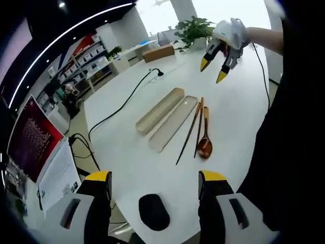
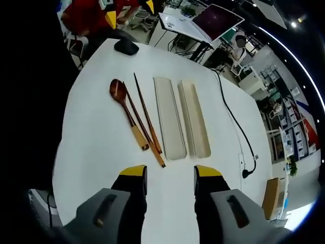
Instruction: Arrange the utensils inside the cutlery case until each visible utensil rests in its matching compartment.
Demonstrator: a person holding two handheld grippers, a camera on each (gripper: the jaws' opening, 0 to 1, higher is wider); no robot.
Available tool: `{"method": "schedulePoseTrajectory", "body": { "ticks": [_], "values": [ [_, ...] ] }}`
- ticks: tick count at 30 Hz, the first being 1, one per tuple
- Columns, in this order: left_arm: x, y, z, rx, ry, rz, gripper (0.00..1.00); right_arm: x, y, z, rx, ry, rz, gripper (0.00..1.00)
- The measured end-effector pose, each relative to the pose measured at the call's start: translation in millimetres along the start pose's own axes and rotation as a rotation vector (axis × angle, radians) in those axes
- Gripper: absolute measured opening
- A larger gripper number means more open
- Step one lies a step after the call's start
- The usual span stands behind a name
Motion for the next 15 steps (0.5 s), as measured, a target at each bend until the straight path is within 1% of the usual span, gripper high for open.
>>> {"method": "schedulePoseTrajectory", "body": {
  "ticks": [1, 2, 3, 4, 5, 6, 7, 11, 13, 15],
  "values": [
    [-1.8, -1.0, -1.2, -0.001, 0.009, -0.006, 0.71, 0.5, 0.6, -2.4, -0.002, 0.004, 0.002, 0.34],
    [-3.4, -2.7, -2.7, -0.007, 0.032, -0.017, 0.72, 0.8, 1.7, -3.4, -0.011, 0.007, 0.009, 0.34],
    [-3.5, -4.3, -2.5, -0.018, 0.046, -0.023, 0.72, -0.1, 7.9, -6.9, -0.053, 0.026, 0.05, 0.34],
    [-2.5, -4.8, -1.6, -0.023, 0.049, -0.024, 0.72, -1.0, 9.9, -8.6, -0.057, 0.037, 0.062, 0.33],
    [-0.3, -5.7, -0.4, -0.025, 0.049, -0.023, 0.72, -2.4, 10.1, -9.2, -0.04, 0.037, 0.055, 0.33],
    [1.8, -5.9, 0.4, -0.026, 0.048, -0.023, 0.72, -4.0, 11.4, -11.0, -0.017, 0.044, 0.05, 0.33],
    [4.7, -5.7, 1.2, -0.027, 0.043, -0.021, 0.73, -4.4, 11.7, -11.2, -0.014, 0.045, 0.049, 0.33],
    [19.1, 2.7, 1.6, 0.012, 0.002, 0.04, 0.72, -4.7, 13.3, -11.5, -0.031, 0.049, 0.068, 0.32],
    [23.3, 3.4, 1.5, 0.02, -0.009, 0.041, 0.73, -4.2, 12.4, -12.1, -0.026, 0.053, 0.065, 0.32],
    [23.8, 4.1, -0.1, 0.022, -0.007, 0.043, 0.74, -2.9, 10.2, -13.1, -0.017, 0.058, 0.054, 0.33]
  ]
}}
Point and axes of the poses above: the point that each gripper's makers call its tool centre point, and the gripper's own axes: x roughly forward along the fingers, y roughly to its right, z roughly out of its underside, the point moved 5 cm from there along -x, roughly backward along the fingers, and after that the axes turned 12 degrees about z, right-handed, at the moved point
